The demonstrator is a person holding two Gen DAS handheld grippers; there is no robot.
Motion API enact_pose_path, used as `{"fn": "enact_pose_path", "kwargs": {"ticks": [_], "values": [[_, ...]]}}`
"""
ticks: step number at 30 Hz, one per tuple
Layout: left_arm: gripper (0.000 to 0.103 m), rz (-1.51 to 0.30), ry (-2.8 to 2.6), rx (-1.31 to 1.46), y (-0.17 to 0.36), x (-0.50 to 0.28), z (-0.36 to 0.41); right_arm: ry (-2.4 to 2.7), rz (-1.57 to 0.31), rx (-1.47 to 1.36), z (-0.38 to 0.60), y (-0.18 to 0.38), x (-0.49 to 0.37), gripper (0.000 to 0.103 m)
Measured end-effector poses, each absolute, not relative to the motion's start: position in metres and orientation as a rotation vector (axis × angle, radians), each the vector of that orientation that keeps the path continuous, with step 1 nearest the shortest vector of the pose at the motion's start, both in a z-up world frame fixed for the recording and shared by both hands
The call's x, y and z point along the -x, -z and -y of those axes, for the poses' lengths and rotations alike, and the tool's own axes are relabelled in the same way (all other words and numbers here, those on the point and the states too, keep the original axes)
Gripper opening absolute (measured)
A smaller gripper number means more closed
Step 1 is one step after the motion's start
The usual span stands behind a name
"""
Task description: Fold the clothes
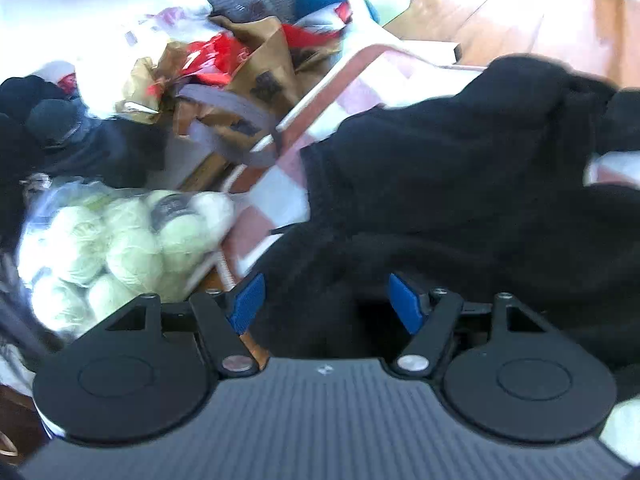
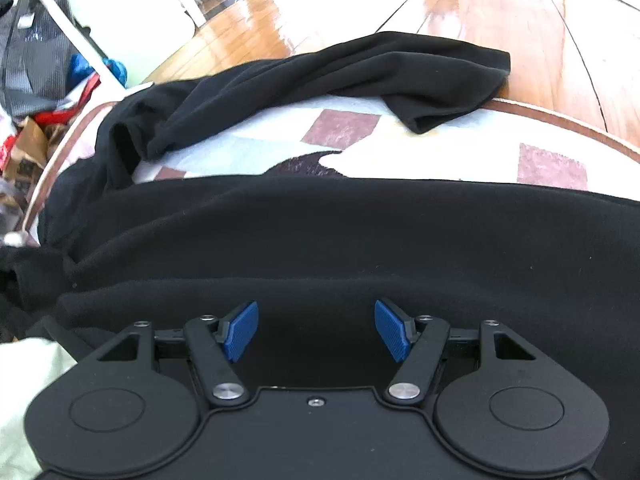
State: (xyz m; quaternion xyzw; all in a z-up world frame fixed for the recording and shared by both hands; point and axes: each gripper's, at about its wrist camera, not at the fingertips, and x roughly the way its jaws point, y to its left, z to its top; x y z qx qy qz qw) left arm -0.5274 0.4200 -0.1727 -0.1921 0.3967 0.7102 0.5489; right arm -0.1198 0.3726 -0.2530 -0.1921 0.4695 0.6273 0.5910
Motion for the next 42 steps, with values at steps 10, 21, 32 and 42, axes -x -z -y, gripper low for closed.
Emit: {"fn": "enact_pose_path", "kwargs": {"ticks": [10,21,32,42], "values": [[0.077,-0.690,-1.510,0.441,0.152,0.493,-0.458,-1.443,-1.205,0.348,-0.372,0.257,0.102,0.070],[0.077,-1.077,-1.211,0.241,0.257,0.340,-0.606,-1.502,-1.311,0.231,-0.479,0.209,0.057,0.070],[0.005,-0.954,-1.203,0.137,0.239,0.360,-0.600,-1.450,-1.527,0.005,-0.487,0.247,0.077,0.070],[0.006,-0.613,-1.344,0.362,0.205,0.458,-0.512,-1.431,-1.464,-0.122,-0.513,0.239,0.044,0.075]]}}
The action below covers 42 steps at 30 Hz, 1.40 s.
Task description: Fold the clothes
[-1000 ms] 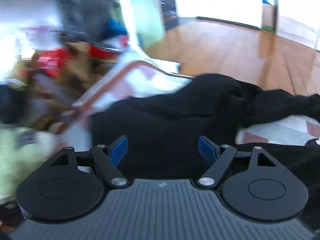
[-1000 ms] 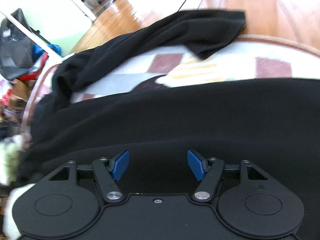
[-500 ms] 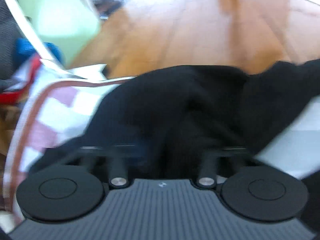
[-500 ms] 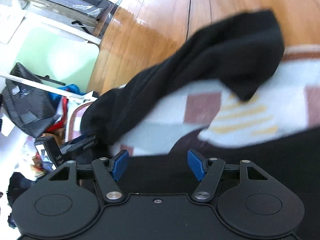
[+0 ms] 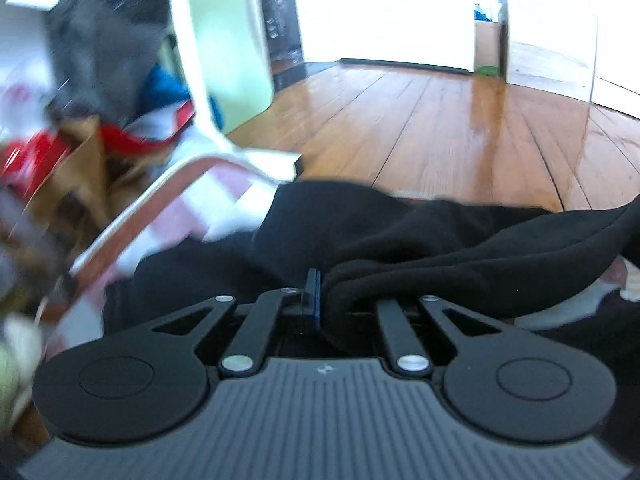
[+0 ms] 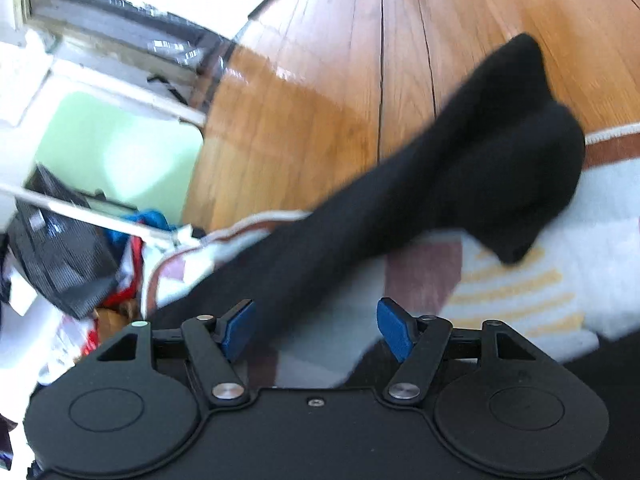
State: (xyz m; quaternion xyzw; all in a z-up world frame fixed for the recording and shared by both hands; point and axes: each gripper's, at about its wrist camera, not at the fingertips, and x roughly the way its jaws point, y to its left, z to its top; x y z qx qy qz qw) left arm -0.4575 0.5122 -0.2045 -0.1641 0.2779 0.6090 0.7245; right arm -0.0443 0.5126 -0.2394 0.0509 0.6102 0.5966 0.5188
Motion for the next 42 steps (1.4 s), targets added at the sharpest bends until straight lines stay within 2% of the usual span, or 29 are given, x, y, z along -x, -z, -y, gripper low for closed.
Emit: {"fn": "enact_pose_path", "kwargs": {"ticks": [5,12,16,19,25,27,29,31,34,39,41,42], "values": [[0.006,-0.701,-1.336,0.383,0.221,0.479,-0.503,-1.341,-1.601,-0.193,-0.510,0.274,0.056,0.076],[0.006,-0.687,-1.360,0.394,0.209,0.479,-0.495,-1.235,-1.610,-0.301,-0.500,0.298,0.063,0.077],[0.006,-0.678,-1.358,0.426,0.206,0.480,-0.501,-1.201,-1.573,-0.294,-0.502,0.297,0.054,0.078],[0.006,-0.691,-1.362,0.416,0.207,0.477,-0.499,-1.255,-1.432,-0.200,-0.512,0.286,0.053,0.080],[0.006,-0.706,-1.343,0.514,0.212,0.485,-0.505,-1.218,-1.472,-0.192,-0.547,0.294,0.039,0.083],[0.006,-0.723,-1.339,0.500,0.213,0.483,-0.508,-1.219,-1.418,-0.049,-0.569,0.285,0.042,0.086],[0.006,-0.730,-1.338,0.494,0.214,0.480,-0.511,-1.263,-1.268,0.110,-0.584,0.266,0.051,0.071],[0.006,-0.716,-1.336,0.505,0.212,0.479,-0.515,-1.310,-1.094,0.266,-0.596,0.244,0.059,0.016],[0.006,-0.711,-1.307,0.516,0.207,0.475,-0.525,-1.391,-0.881,0.385,-0.608,0.209,0.060,0.013],[0.007,-0.690,-1.174,0.507,0.181,0.438,-0.542,-1.338,-0.390,0.443,-0.610,0.121,0.052,0.012],[0.018,-0.673,-1.139,0.482,0.177,0.417,-0.549,-1.309,-0.237,0.346,-0.595,0.095,0.034,0.012],[0.047,-0.671,-1.125,0.485,0.179,0.407,-0.553,-1.279,-0.217,0.307,-0.591,0.092,0.019,0.017]]}}
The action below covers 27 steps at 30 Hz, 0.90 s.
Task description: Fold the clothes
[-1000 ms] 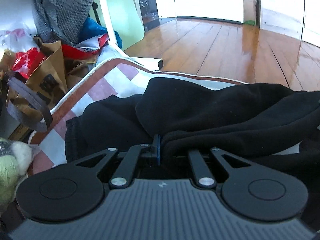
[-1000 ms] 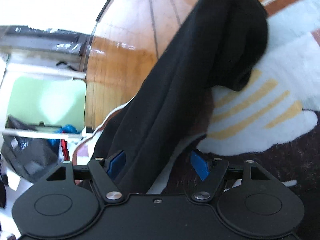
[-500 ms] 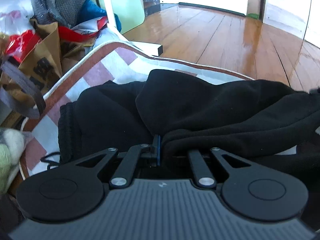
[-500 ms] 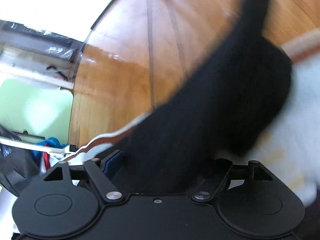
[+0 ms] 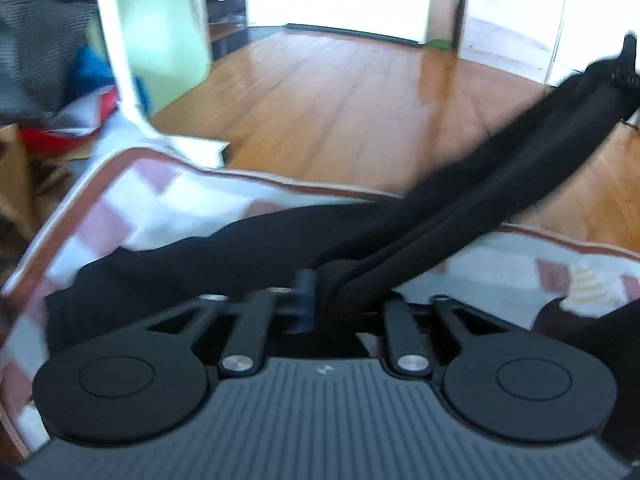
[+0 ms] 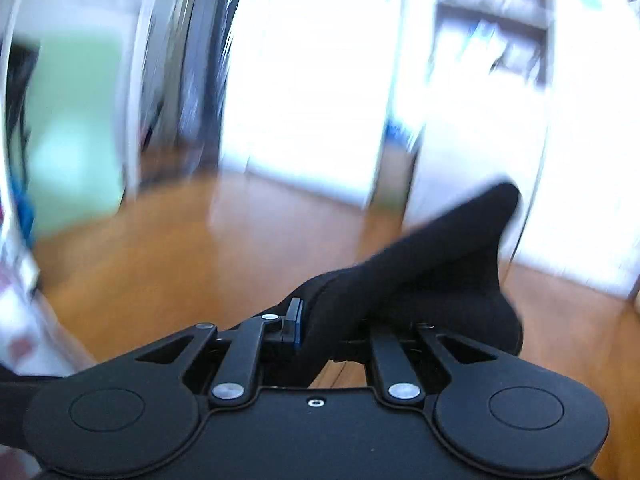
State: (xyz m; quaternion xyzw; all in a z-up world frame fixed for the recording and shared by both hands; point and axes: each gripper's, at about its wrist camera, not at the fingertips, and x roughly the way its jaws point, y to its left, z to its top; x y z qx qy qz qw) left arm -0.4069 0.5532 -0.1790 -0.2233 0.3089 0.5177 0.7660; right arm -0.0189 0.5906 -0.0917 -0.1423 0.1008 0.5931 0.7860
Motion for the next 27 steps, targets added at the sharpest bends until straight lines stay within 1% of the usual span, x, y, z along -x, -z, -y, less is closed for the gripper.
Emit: {"fn": "enact_pose_path", "kwargs": {"ticks": [1,2,3,4,5,6,7,10,13,16,20,25,27], "values": [[0.076,-0.696,-1.114,0.500,0.185,0.397,-0.558,-1.215,-0.262,0.310,-0.592,0.101,0.000,0.045],[0.080,-0.724,-1.104,0.516,0.192,0.388,-0.562,-1.133,-0.338,0.336,-0.596,0.118,-0.022,0.064],[0.080,-0.751,-1.090,0.528,0.198,0.382,-0.564,-1.049,-0.412,0.360,-0.600,0.134,-0.043,0.090],[0.080,-0.777,-1.068,0.539,0.204,0.378,-0.562,-0.983,-0.503,0.385,-0.602,0.155,-0.065,0.090],[0.080,-0.796,-1.054,0.543,0.208,0.377,-0.558,-0.933,-0.574,0.411,-0.598,0.176,-0.080,0.085],[0.080,-0.802,-1.048,0.543,0.210,0.381,-0.553,-0.886,-0.618,0.438,-0.591,0.193,-0.089,0.069],[0.080,-0.807,-1.042,0.542,0.212,0.386,-0.548,-0.839,-0.662,0.464,-0.583,0.210,-0.099,0.067],[0.080,-0.838,-1.056,0.559,0.217,0.408,-0.544,-0.740,-0.709,0.519,-0.562,0.235,-0.111,0.068],[0.080,-0.848,-1.115,0.626,0.226,0.436,-0.546,-0.816,-0.788,0.426,-0.541,0.237,-0.129,0.068],[0.080,-0.806,-1.143,0.704,0.230,0.454,-0.549,-0.871,-0.886,0.321,-0.535,0.234,-0.138,0.069],[0.080,-0.770,-1.173,0.732,0.234,0.457,-0.554,-0.938,-1.035,0.160,-0.547,0.248,-0.132,0.071],[0.080,-0.754,-1.361,0.671,0.236,0.467,-0.554,-0.910,-1.134,0.068,-0.563,0.276,-0.146,0.071],[0.080,-0.726,-1.400,0.677,0.232,0.483,-0.558,-0.908,-1.124,0.078,-0.572,0.283,-0.146,0.073]]}}
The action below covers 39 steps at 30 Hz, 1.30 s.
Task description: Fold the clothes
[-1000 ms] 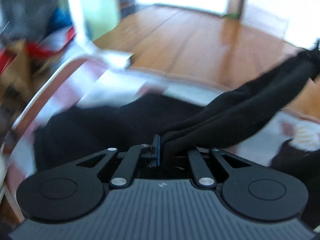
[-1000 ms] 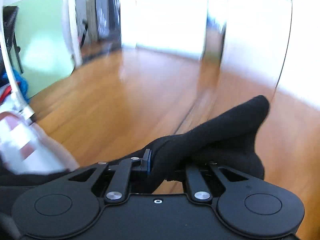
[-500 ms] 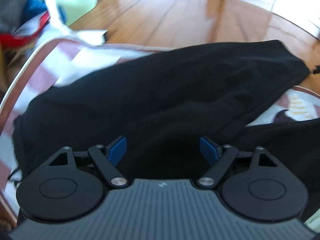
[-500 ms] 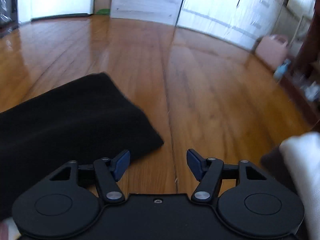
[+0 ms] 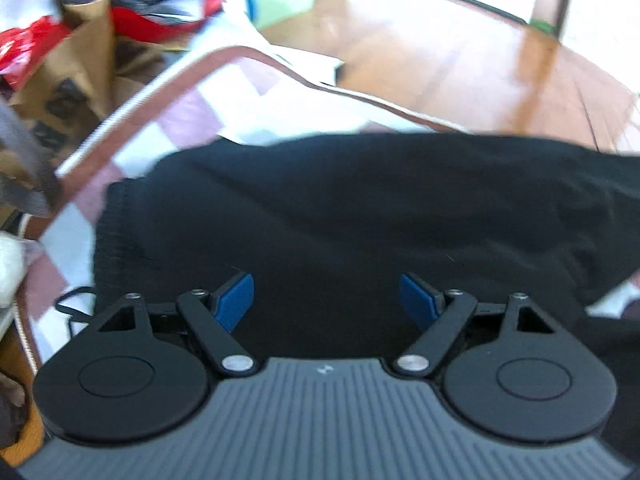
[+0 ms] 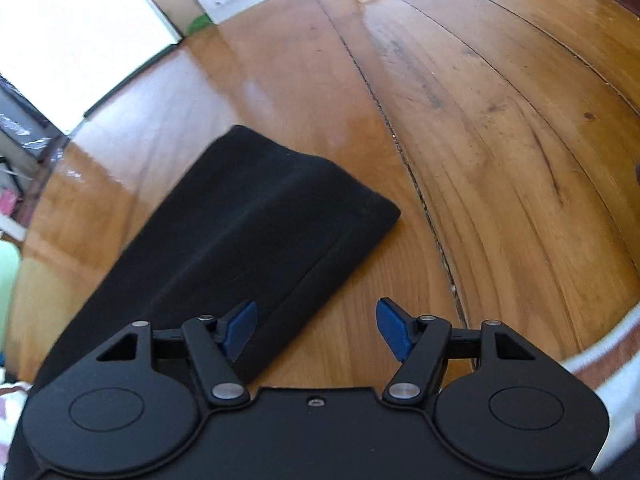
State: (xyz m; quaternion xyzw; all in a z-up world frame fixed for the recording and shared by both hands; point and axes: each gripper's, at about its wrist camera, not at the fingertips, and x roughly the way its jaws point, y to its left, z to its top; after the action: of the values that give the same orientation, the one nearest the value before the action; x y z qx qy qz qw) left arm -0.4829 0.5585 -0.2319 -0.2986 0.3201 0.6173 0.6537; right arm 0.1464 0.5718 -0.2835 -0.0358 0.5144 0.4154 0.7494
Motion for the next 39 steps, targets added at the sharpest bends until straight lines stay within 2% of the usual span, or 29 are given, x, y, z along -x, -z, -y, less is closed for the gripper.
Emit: {"fn": "enact_pose_path", "kwargs": {"ticks": [2,3,5,6,7,9,11,14,15,17,19,20,25,30,34,37,39], "values": [[0.080,-0.703,-1.434,0.696,0.226,0.503,-0.561,-0.921,-1.050,0.132,-0.589,0.286,-0.140,0.076],[0.080,-0.708,-1.450,0.697,0.225,0.511,-0.561,-0.934,-1.002,0.184,-0.601,0.288,-0.135,0.073],[0.080,-0.729,-1.485,0.690,0.225,0.526,-0.559,-0.958,-0.884,0.333,-0.626,0.291,-0.121,0.041],[0.080,-0.744,-1.503,0.687,0.227,0.532,-0.558,-0.966,-0.799,0.419,-0.638,0.289,-0.112,0.008],[0.080,-0.759,-1.521,0.684,0.229,0.537,-0.557,-0.976,-0.705,0.485,-0.647,0.284,-0.104,0.007],[0.080,-0.765,-1.553,0.694,0.232,0.547,-0.554,-0.979,-0.521,0.572,-0.663,0.270,-0.092,0.006],[0.080,-0.761,-1.578,0.711,0.235,0.557,-0.551,-0.929,-0.404,0.480,-0.667,0.242,-0.092,0.006],[0.080,-0.772,-1.599,0.718,0.241,0.566,-0.548,-0.872,-0.441,0.465,-0.681,0.234,-0.097,0.013],[0.080,-0.781,-1.603,0.712,0.242,0.567,-0.548,-0.841,-0.464,0.528,-0.683,0.240,-0.096,0.025],[0.080,-0.803,-1.611,0.694,0.244,0.568,-0.544,-0.769,-0.472,0.664,-0.682,0.251,-0.089,0.028],[0.080,-0.829,-1.619,0.669,0.244,0.571,-0.539,-0.743,-0.445,0.701,-0.655,0.249,-0.078,0.050],[0.080,-0.837,-1.625,0.664,0.243,0.573,-0.536,-0.765,-0.456,0.692,-0.637,0.245,-0.072,0.055],[0.080,-0.831,-1.671,0.770,0.238,0.598,-0.515,-1.092,-0.688,0.560,-0.524,0.217,-0.051,0.057],[0.082,-0.779,-1.729,0.967,0.238,0.625,-0.477,-1.414,-0.911,0.573,-0.420,0.196,-0.010,0.057],[0.082,-0.731,-1.689,1.100,0.238,0.640,-0.445,-1.620,-1.098,0.559,-0.359,0.211,0.025,0.057],[0.083,-0.703,-1.660,1.174,0.239,0.644,-0.427,-1.691,-1.146,0.547,-0.322,0.228,0.069,0.057],[0.083,-0.756,-1.659,1.178,0.240,0.639,-0.420,-1.755,-1.137,0.591,-0.318,0.230,0.098,0.057]]}}
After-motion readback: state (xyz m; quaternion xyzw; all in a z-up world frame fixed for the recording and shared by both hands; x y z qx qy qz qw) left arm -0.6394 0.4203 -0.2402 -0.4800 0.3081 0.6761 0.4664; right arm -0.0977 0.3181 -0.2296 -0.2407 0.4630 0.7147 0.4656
